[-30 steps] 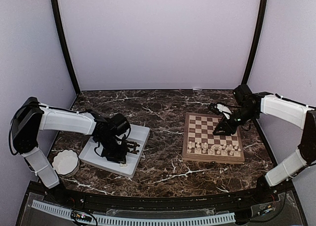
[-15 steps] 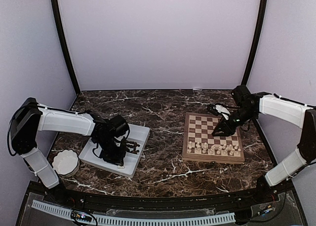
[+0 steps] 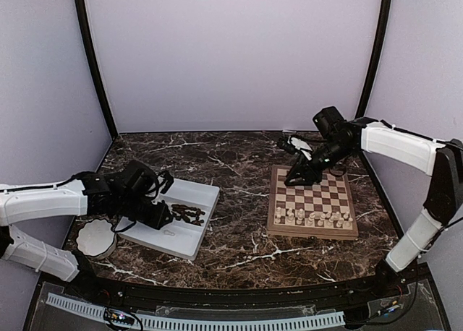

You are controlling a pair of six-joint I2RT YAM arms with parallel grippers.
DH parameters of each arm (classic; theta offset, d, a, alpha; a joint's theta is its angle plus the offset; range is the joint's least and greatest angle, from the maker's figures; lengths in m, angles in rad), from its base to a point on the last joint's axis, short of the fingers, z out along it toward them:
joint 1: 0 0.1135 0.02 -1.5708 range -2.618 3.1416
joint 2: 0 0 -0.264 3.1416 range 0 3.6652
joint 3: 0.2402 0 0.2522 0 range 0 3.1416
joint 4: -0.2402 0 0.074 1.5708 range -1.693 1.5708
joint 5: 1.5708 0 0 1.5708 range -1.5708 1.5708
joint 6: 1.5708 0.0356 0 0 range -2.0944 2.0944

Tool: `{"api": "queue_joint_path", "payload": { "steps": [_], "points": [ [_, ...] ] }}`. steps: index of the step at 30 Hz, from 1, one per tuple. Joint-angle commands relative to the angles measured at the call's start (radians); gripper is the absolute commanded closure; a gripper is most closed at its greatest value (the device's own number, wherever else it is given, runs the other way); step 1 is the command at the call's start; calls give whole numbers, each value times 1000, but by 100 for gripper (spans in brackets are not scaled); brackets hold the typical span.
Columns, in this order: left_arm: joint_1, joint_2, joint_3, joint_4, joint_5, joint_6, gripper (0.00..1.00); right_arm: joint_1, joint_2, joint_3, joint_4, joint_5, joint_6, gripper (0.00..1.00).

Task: Set up the chess pieces on the board
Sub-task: Pick up the pawn from the storage box, then pass from the left arm to the right

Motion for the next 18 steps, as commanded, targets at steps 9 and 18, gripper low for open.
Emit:
{"api": "queue_joint_path", "payload": {
  "steps": [9, 18],
  "points": [
    [-41, -143, -76, 337, 75, 224, 96, 203, 365, 409, 20, -359, 223, 65],
    [-126, -41, -1, 391, 52, 308, 96, 300, 536, 551, 86, -528, 469, 57]
  ]
}}
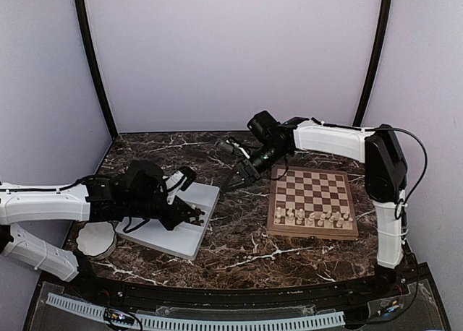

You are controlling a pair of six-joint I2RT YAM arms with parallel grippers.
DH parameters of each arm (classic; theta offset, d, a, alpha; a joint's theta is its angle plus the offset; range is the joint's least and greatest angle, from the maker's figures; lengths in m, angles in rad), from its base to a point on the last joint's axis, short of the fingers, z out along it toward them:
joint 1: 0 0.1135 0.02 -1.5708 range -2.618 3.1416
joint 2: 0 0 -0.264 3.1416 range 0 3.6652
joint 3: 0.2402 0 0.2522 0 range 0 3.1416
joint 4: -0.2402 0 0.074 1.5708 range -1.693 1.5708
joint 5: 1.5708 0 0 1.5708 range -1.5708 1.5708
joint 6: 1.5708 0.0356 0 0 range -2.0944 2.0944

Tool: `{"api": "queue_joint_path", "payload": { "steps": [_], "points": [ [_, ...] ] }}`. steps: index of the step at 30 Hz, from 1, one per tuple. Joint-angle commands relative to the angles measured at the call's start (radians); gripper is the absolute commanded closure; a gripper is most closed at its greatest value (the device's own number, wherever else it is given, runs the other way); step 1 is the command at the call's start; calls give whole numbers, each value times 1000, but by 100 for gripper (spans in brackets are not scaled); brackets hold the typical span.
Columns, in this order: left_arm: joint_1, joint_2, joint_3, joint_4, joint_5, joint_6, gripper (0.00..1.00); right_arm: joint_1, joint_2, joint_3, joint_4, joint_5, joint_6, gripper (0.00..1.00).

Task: Set up the chess pieces on the board
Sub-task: Pass from the left arm to the right

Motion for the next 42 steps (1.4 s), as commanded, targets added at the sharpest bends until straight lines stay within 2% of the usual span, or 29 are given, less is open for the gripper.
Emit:
{"api": "queue_joint_path", "payload": {
  "steps": [1, 7, 20, 25, 31, 42],
  "points": [
    [-29, 36, 60, 53, 2, 62, 96, 36, 24, 39, 74, -125, 183, 56],
    [-63, 98, 126, 43, 2, 87, 96, 71, 43, 3, 172, -180, 318, 53],
    [-82, 151, 192, 40, -41, 92, 96, 106, 60, -22, 193, -189, 345, 57],
    [-83, 148, 195, 40, -50, 94, 96, 106, 59, -35, 192, -181, 341, 64],
    [-82, 151, 195, 42, -58, 97, 96, 105, 66, -37, 191, -170, 343, 76],
    [-83, 149, 199, 42, -117, 94, 96, 105, 73, -47, 166, -118, 331, 78]
  ]
}}
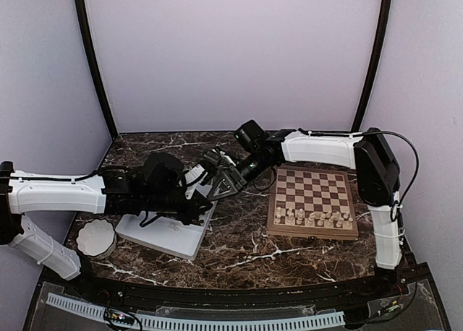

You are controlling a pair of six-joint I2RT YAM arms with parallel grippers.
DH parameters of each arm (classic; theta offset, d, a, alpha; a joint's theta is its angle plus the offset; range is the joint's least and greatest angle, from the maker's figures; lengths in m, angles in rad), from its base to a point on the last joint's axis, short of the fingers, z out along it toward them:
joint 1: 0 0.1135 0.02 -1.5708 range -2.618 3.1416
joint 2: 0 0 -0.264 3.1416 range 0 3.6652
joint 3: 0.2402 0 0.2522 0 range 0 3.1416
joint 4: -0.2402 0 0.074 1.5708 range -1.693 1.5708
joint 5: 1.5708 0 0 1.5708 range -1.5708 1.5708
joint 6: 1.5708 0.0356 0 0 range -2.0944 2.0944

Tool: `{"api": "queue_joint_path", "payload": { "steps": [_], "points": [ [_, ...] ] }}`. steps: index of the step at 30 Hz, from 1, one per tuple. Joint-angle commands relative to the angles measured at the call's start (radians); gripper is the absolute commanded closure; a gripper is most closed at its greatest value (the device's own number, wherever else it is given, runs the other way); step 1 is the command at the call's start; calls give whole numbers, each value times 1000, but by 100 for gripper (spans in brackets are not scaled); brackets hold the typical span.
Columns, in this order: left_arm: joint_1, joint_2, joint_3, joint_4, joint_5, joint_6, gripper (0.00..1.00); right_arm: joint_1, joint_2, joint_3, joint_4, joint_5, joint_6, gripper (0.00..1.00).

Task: Set up the chess pieces on the board
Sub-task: Pass from the left arm to the right

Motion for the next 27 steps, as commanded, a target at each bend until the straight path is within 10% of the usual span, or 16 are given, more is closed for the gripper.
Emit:
{"api": "queue_joint_path", "payload": {
  "steps": [1, 10, 19, 27],
  "points": [
    [-2, -10, 33, 14, -59, 10, 96, 11, 19, -17, -19, 23, -9, 78],
    [-2, 7, 37, 25, -16, 9, 94, 10, 31, 14, -55, 50, -59, 94],
    [-3, -27, 26, 15, -15, 11, 69, -39, -16, 85, -177, 249, -236, 98],
    [0, -106, -14, -13, -126, 5, 63, -159, -273, -139, -209, 513, -414, 98]
  ]
}}
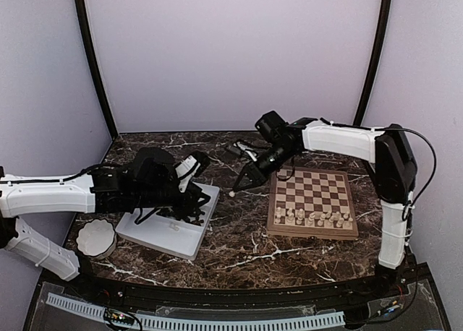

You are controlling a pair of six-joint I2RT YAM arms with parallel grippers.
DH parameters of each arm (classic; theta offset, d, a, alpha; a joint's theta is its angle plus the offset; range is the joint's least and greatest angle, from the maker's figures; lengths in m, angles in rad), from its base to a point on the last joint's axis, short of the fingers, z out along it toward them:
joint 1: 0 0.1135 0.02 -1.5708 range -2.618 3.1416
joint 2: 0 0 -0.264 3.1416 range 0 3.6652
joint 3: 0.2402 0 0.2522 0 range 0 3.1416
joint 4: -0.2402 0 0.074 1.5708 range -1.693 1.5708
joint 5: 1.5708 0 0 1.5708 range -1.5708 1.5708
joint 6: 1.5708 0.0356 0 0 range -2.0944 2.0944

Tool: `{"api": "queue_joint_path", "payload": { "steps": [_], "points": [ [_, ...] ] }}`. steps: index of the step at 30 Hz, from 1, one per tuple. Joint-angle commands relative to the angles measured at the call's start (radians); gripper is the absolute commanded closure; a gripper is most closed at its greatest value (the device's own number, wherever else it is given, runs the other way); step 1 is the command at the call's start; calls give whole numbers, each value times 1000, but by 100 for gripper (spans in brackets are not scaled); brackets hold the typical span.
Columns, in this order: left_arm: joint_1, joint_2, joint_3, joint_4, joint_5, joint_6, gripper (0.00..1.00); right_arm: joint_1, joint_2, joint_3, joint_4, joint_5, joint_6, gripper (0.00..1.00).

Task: Set up the chess pieces on the board
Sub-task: Pass from the left arm to the right, then place the pawn at d2.

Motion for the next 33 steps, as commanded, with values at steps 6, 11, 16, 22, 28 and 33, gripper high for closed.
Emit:
{"api": "queue_joint_path", "payload": {
  "steps": [6, 11, 16, 22, 28, 33],
  "points": [
    [10, 1, -6, -28, -94, -37, 63, -187, -385, -323, -59, 366, -215, 98],
    [14, 41, 22, -27, -74, -46, 63, -302, -506, -479, -96, 450, -263, 98],
    [17, 81, 40, -30, -56, -50, 63, -346, -610, -601, -77, 523, -281, 98],
    [18, 107, 50, -31, -37, -67, 63, -348, -609, -662, -44, 514, -270, 97],
    [18, 95, 40, -35, -43, -75, 63, -346, -555, -683, -44, 462, -294, 94],
    [18, 86, 32, -39, -51, -86, 63, -346, -532, -681, -45, 451, -298, 94]
  ]
}}
